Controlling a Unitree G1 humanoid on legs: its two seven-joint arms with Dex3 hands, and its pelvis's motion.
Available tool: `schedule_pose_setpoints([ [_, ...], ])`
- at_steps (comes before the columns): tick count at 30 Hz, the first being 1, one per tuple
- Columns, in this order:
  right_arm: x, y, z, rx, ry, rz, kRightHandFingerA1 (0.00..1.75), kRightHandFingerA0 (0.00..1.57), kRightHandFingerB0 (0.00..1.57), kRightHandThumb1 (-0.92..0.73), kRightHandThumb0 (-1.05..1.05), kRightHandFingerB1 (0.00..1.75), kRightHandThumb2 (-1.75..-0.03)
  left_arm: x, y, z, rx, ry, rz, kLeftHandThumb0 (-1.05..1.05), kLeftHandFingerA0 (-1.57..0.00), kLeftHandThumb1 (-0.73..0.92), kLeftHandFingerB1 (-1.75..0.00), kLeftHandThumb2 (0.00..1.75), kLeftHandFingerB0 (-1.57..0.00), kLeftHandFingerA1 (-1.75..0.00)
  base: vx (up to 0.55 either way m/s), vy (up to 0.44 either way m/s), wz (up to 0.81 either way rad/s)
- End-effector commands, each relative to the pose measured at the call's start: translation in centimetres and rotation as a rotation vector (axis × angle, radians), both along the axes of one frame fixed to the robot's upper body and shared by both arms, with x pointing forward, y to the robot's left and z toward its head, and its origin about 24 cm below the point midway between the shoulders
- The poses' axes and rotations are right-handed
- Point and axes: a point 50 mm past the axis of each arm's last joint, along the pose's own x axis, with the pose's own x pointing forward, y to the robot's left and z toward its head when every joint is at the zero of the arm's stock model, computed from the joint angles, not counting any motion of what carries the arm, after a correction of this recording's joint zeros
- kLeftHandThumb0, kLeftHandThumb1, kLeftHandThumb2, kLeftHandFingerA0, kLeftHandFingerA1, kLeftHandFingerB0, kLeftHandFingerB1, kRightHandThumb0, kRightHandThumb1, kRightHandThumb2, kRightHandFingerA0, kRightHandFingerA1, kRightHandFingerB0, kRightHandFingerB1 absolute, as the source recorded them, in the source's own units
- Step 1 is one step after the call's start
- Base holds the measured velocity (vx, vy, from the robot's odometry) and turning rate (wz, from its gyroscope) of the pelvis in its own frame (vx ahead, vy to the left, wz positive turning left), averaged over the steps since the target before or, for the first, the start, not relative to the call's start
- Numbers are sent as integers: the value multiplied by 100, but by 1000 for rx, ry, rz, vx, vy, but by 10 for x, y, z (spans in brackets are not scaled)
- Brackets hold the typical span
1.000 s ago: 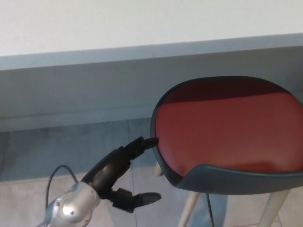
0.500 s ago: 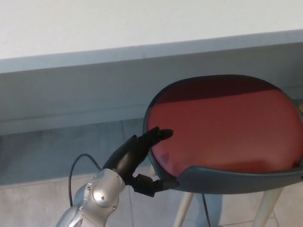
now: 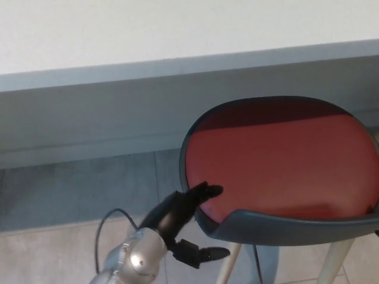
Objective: The robot walks towards a chair to grab it and pulls it towards itself
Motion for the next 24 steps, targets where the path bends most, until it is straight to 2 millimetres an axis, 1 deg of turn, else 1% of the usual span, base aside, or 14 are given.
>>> schedule_pose_setpoints([
  [1, 0, 18, -10, 20, 43, 81, 40, 22, 11, -47, -71, 31, -55, 5, -15, 0, 11, 57, -21, -73, -2, 42, -35, 86, -10, -36, 0, 0, 0],
  [3, 2, 18, -9, 21, 37, 80, 49, 16, 3, -37, -69, 39, -80, 7, -22, 2, -7, 44, -38, -74, -2, 43, -35, 87, -10, -39, 0, 0, 0],
  [4, 6, 19, -6, 9, 25, 95, 42, 22, 12, -47, -73, 32, -55, 12, -33, 7, -6, 26, -58, -38, -4, 13, -49, 83, 0, -55, 0, 0, 0],
  [5, 11, 22, -2, -8, 6, 117, 42, 22, 12, -47, -73, 32, -55, 18, -49, 16, -2, -2, -88, -38, -4, 13, -49, 83, 0, -55, 0, 0, 0],
  [6, 14, 26, -1, -9, -7, 140, 50, 16, 4, -39, -74, 38, -81, 21, -49, 18, -2, -4, -75, -38, -5, 14, -49, 83, 0, -55, 0, 0, 0],
  [8, 16, 26, 1, -8, -15, 148, 45, 20, 12, -47, -75, 32, -56, 25, -51, 20, -5, -10, -71, -38, -5, 13, -49, 83, 0, -55, 0, 0, 0],
  [11, 18, 25, 4, -6, -25, 157, 45, 20, 12, -47, -75, 32, -56, 30, -56, 24, -9, -20, -67, -38, -5, 13, -49, 83, 0, -55, 0, 0, 0],
  [12, 20, 25, 7, -17, -38, 166, 50, 17, 8, -36, -58, 42, -72, 35, -61, 30, -21, -55, -58, -83, -11, 49, -31, 56, -15, -54, 0, 0, 0],
  [13, 24, 25, 11, -31, -59, 180, 50, 17, 8, -35, -56, 42, -71, 43, -69, 41, -49, -102, -42, -38, -5, 13, -49, 83, 0, -55, 0, 0, 0],
  [14, 23, 25, 11, -28, -59, 180, 50, 17, 8, -35, -56, 42, -71, 43, -71, 42, -63, -94, -37, -38, -5, 13, -49, 83, 0, -55, 0, 0, 0],
  [15, 24, 26, 11, -29, -58, 183, 49, 17, 9, -35, -51, 42, -69, 43, -71, 42, -60, -96, -35, -77, -11, 47, -31, 56, -17, -52, 0, 0, 0],
  [20, 27, 33, 12, -75, -82, 213, 59, 27, 5, -33, -36, 48, -87, 31, -76, 27, -69, -77, -17, -75, -21, 50, -33, 56, -20, -54, 0, 0, 0],
  [21, 27, 35, 12, -80, -92, 215, 47, 42, 20, -50, -60, 33, -56, 25, -78, 20, -58, -68, -13, -75, -27, 40, -43, 80, -13, -60, 0, 0, 0],
  [24, 27, 36, 12, -82, -95, 215, 47, 42, 20, -50, -60, 33, -56, 23, -79, 17, -52, -68, -9, -75, -27, 40, -43, 80, -13, -60, 0, 0, 0],
])
